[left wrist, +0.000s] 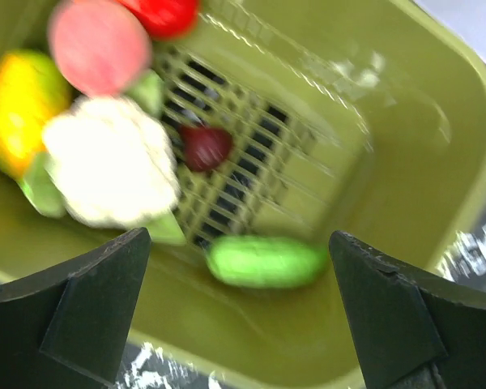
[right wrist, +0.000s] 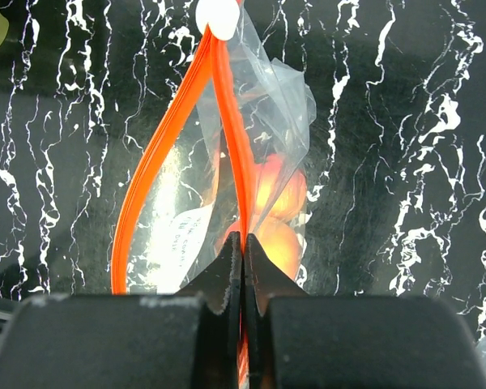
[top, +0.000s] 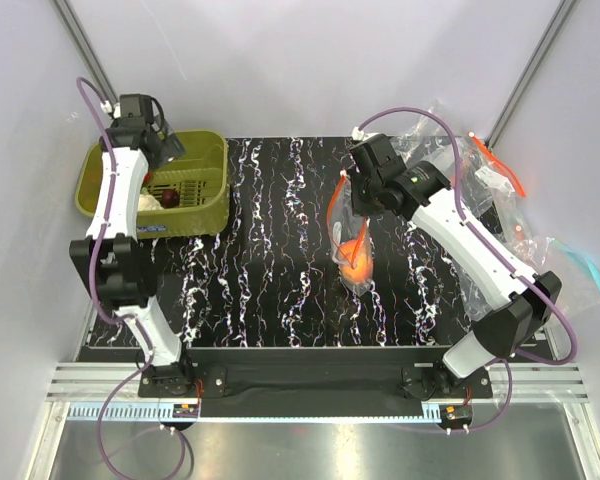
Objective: Place the food in the zip-top bag and seal the zipper
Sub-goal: Pick up the fake fruit from the bin.
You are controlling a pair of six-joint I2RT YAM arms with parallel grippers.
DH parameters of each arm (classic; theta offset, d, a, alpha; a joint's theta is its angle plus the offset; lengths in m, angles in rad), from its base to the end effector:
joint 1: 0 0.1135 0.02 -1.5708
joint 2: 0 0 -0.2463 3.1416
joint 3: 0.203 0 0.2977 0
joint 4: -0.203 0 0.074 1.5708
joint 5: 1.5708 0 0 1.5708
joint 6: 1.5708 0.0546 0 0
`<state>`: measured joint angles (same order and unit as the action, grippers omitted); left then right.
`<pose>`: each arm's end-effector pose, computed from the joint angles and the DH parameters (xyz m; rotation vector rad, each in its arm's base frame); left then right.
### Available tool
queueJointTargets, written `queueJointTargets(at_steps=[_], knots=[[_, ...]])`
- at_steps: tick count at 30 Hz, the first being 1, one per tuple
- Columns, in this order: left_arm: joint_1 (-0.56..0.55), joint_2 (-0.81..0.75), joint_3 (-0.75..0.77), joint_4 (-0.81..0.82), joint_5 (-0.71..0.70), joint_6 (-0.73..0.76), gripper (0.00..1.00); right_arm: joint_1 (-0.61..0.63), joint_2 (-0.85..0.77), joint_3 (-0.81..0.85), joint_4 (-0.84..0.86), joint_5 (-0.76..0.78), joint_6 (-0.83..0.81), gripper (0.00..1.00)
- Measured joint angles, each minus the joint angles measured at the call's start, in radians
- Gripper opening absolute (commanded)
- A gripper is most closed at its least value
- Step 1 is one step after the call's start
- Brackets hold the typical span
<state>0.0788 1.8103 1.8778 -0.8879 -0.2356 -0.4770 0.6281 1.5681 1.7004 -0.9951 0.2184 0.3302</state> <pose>0.4496 0.0483 0.3394 -0.7536 2.2405 0.0900 0.3171 0.2156 0.3611 -0.2613 2.3996 0.1763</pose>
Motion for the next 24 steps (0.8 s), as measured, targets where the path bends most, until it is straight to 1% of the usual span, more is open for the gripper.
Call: queueJointTargets(at_steps=[3, 6, 14, 19, 24], knots=[[0.039, 0.088, 0.084, -0.006, -0.035, 0.011, 0.99, 0.0, 0.0, -0.011, 0.011, -0.005, -0.003, 0.0], [0.072, 0.141, 0.126, -0.004, -0.05, 0.014, 0.99, 0.0, -0.001, -0.021, 0.022, -0.005, -0.013, 0.0], [0.148, 0.188, 0.129, 0.076, -0.051, 0.014, 0.99, 0.0, -0.017, -0.079, 0.06, -0.023, -0.061, 0.0], [0.163, 0.22, 0.13, 0.146, -0.074, 0.054, 0.99, -0.001, -0.017, -0.091, 0.071, -0.022, -0.082, 0.0], [0.171, 0.315, 0.177, 0.172, -0.08, 0.077, 0.98, -0.001, 0.002, -0.09, 0.093, -0.032, -0.096, 0.0]])
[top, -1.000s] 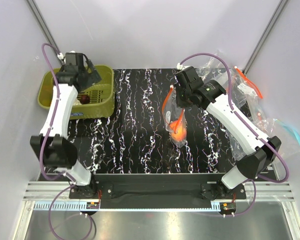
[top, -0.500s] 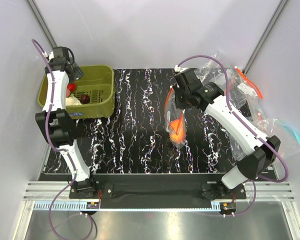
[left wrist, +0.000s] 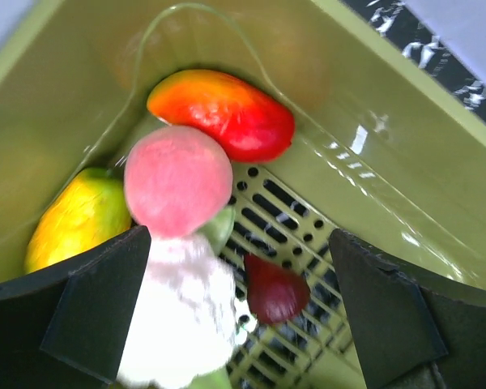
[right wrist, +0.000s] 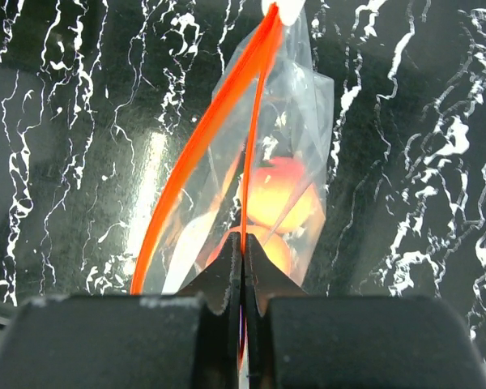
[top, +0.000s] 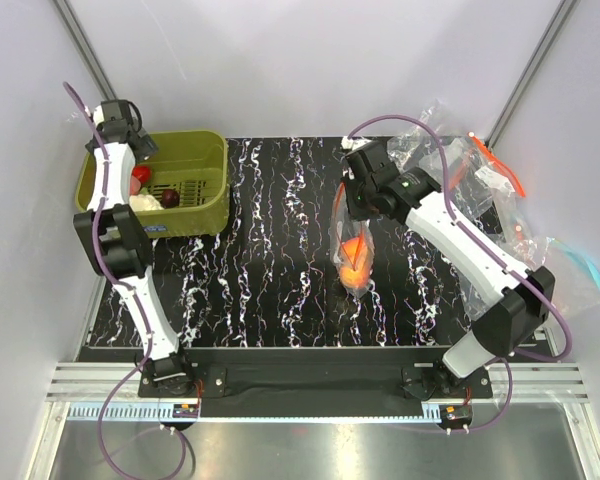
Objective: Place the food in the zip-top bag and seal the zipper
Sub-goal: Pick up the fake fruit from the bin.
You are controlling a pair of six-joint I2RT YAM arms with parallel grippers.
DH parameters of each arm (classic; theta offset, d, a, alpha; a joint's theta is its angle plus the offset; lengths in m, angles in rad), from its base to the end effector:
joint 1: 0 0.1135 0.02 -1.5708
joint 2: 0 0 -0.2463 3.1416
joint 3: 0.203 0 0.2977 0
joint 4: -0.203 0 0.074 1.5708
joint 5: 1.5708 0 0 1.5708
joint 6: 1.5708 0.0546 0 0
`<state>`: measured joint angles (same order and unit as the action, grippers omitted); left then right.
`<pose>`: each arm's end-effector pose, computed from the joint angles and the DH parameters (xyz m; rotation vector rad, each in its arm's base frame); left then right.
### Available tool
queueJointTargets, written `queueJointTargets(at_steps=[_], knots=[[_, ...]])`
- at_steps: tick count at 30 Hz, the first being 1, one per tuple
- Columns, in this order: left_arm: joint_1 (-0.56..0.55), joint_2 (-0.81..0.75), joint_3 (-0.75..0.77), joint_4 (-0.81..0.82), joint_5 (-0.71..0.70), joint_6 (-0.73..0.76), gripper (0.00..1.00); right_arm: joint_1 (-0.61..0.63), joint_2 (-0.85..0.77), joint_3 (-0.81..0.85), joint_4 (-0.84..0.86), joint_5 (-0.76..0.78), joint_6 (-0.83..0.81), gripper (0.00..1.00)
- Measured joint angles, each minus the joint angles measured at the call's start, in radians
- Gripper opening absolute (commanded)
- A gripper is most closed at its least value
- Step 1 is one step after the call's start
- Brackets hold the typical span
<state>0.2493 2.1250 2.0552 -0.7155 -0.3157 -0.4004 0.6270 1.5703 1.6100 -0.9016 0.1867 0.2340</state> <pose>0.5130 0.1481 0.2735 -0.8859 2.1510 0.2958 0.3233 0.2218 0.3344 -0.3899 2.3879 0.1677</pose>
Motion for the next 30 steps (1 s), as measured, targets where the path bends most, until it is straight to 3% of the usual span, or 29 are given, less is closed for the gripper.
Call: queueJointTargets(at_steps=[21, 22, 23, 25, 26, 29, 30], knots=[[0.084, 0.214, 0.099, -0.029, -0.041, -0.15, 0.93, -0.026, 0.149, 0.036, 0.066, -0.05, -0.081, 0.0], [0.084, 0.221, 0.099, -0.032, -0.04, -0.151, 0.91, -0.027, 0.149, 0.036, 0.066, -0.051, -0.08, 0.0], [0.083, 0.229, 0.099, -0.034, -0.038, -0.152, 0.8, -0.028, 0.149, 0.036, 0.066, -0.05, -0.08, 0.0], [0.082, 0.239, 0.099, -0.039, -0.032, -0.154, 0.72, -0.029, 0.149, 0.036, 0.066, -0.05, -0.08, 0.0], [0.082, 0.24, 0.099, -0.038, -0.027, -0.153, 0.62, -0.029, 0.149, 0.036, 0.066, -0.05, -0.08, 0.0], [0.084, 0.24, 0.099, -0.037, -0.014, -0.153, 0.47, -0.029, 0.149, 0.036, 0.066, -0.05, -0.077, 0.0], [0.084, 0.24, 0.099, -0.037, -0.01, -0.15, 0.46, -0.029, 0.149, 0.036, 0.066, -0.05, -0.077, 0.0]])
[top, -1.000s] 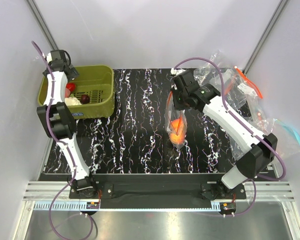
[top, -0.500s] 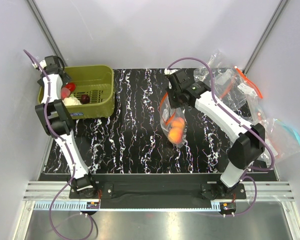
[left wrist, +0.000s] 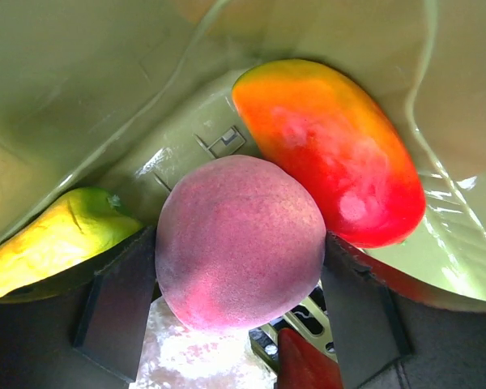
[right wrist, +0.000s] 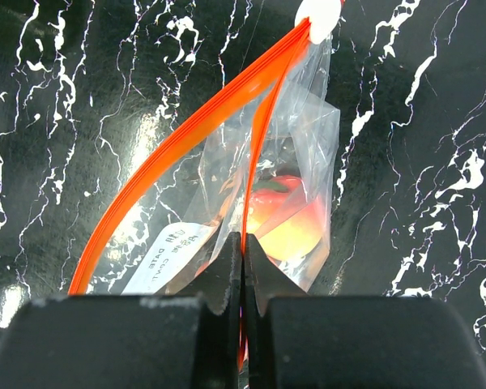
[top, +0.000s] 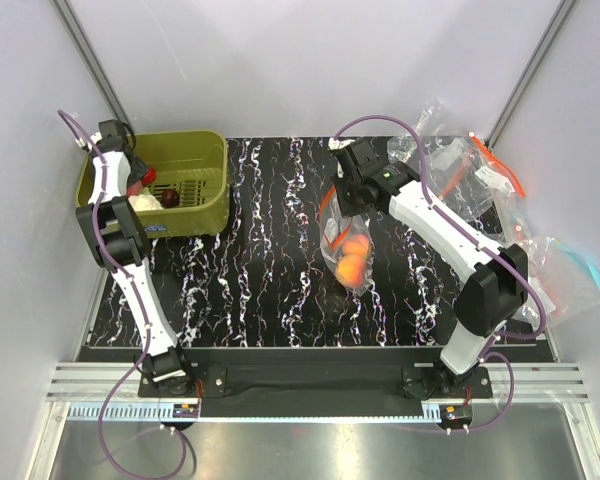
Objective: Place the food in the zip-top bag and seal the zipper
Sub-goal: Pick up the fake fruit from the bin.
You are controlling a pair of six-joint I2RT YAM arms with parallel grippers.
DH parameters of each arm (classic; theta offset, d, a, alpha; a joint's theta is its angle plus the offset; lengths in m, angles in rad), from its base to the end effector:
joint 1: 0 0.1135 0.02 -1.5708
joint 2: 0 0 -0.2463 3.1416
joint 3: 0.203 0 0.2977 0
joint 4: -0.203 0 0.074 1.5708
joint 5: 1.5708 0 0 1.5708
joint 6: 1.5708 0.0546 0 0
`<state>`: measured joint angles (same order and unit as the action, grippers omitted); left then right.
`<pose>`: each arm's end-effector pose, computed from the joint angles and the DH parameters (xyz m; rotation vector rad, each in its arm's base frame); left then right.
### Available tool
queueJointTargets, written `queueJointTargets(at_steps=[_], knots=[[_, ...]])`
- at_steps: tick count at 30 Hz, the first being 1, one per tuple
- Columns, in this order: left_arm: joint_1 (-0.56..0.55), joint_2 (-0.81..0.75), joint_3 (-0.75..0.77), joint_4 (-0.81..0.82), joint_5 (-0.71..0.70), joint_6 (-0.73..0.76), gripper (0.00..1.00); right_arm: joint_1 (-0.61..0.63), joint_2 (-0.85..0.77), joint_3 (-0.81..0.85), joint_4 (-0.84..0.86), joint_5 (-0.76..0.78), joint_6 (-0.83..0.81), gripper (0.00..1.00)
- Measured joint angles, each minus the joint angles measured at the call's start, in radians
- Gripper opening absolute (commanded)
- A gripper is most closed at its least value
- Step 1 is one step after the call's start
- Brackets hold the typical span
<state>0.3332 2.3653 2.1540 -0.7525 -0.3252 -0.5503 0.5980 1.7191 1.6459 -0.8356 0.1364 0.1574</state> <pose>0.5284 0.2013 0.1803 -1.1790 2.1940 0.3213 0.3598 0.2361 0.2946 -0.4839 2.4265 0.1564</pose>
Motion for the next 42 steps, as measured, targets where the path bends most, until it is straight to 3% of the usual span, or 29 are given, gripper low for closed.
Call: queueJointTargets(at_steps=[10, 16, 21, 27, 33, 37, 42], knots=[[0.0, -0.109, -0.099, 0.093, 0.079, 0.006, 0.43, -0.002, 0.0, 0.003, -0.015, 0.0, 0.023, 0.0], [-0.021, -0.447, -0.407, 0.263, 0.165, -0.035, 0.43, -0.002, -0.001, 0.011, -0.05, 0.016, 0.047, 0.0], [-0.069, -0.703, -0.544, 0.376, 0.247, -0.076, 0.43, -0.002, -0.001, 0.064, -0.117, 0.053, 0.077, 0.0], [-0.223, -0.951, -0.713, 0.426, 0.323, -0.141, 0.43, -0.002, -0.016, 0.119, -0.192, 0.09, 0.109, 0.0], [-0.457, -1.052, -0.757, 0.417, 0.397, -0.18, 0.43, -0.002, -0.041, 0.201, -0.288, 0.099, 0.104, 0.0], [-0.546, -1.115, -0.805, 0.404, 0.443, -0.192, 0.43, -0.002, -0.078, 0.227, -0.292, -0.023, 0.082, 0.0], [-0.579, -1.148, -0.813, 0.383, 0.494, -0.186, 0.43, -0.002, -0.142, 0.203, -0.27, -0.178, 0.078, 0.0]])
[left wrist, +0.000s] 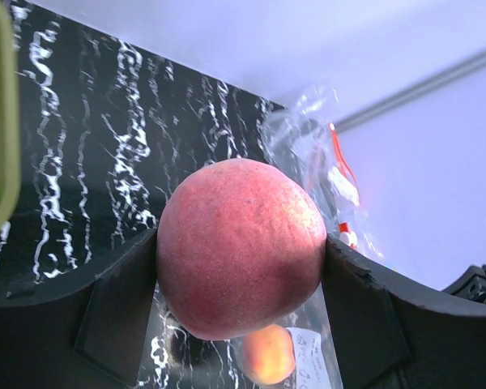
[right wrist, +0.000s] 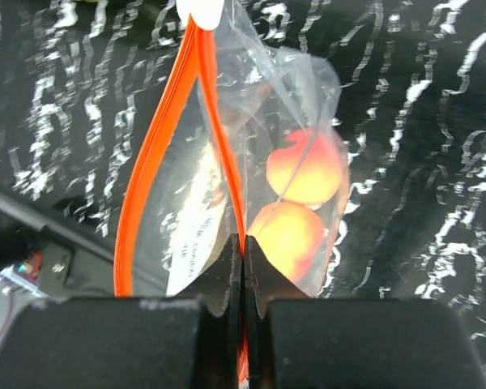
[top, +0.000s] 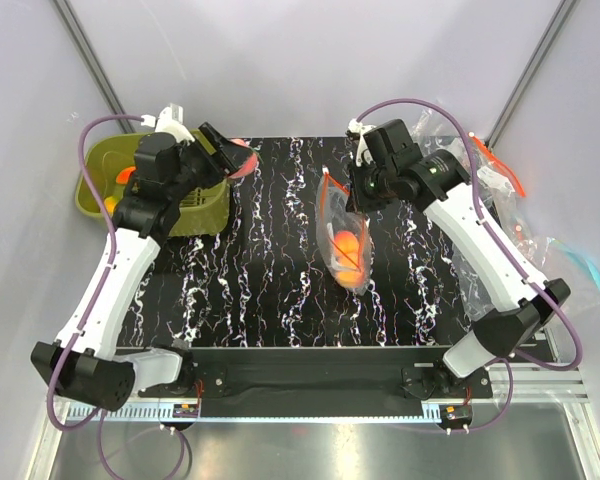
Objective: Place the food in the zip-top bag and seal the zipper
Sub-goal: Pick up the fake fruit from the bin, then place the fake fruit in the zipper food storage bag.
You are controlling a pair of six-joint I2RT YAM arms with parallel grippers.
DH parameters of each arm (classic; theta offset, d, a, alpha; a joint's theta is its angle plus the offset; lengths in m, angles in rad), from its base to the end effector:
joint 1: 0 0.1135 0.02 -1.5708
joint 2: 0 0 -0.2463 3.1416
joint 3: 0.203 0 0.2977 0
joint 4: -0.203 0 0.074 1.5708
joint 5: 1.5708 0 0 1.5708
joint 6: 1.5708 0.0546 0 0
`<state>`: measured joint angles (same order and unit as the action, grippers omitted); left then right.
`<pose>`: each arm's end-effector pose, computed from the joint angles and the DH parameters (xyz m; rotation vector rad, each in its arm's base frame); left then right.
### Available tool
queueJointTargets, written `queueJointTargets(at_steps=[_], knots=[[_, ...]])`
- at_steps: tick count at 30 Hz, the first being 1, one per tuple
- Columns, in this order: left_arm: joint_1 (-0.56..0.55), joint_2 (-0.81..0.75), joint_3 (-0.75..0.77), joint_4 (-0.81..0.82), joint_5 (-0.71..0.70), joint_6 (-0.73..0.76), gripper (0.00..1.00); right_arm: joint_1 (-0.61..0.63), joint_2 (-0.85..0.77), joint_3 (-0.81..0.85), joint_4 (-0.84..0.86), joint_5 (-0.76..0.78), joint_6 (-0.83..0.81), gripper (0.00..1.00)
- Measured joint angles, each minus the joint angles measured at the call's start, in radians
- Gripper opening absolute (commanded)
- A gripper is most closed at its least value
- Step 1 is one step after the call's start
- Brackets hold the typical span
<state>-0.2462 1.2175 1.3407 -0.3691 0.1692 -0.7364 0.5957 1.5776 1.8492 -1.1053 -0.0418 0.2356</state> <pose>0.3282 -0.0920 0.4089 -0.3378 1.8665 -0.8380 0.3074 0.2111 0.4007 -0.4581 2.4062 0.4288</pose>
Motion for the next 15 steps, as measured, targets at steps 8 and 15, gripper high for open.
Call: queueJointTargets(at_steps=[8, 15], knots=[[-0.128, 0.016, 0.036, 0.004, 0.082, 0.005, 0.43, 0.0, 0.034, 0.037, -0.043, -0.029, -0.004, 0.0], [-0.195, 0.044, 0.056, 0.026, 0.12, 0.003, 0.43, 0.0, 0.061, 0.097, -0.066, -0.094, -0.041, 0.0]])
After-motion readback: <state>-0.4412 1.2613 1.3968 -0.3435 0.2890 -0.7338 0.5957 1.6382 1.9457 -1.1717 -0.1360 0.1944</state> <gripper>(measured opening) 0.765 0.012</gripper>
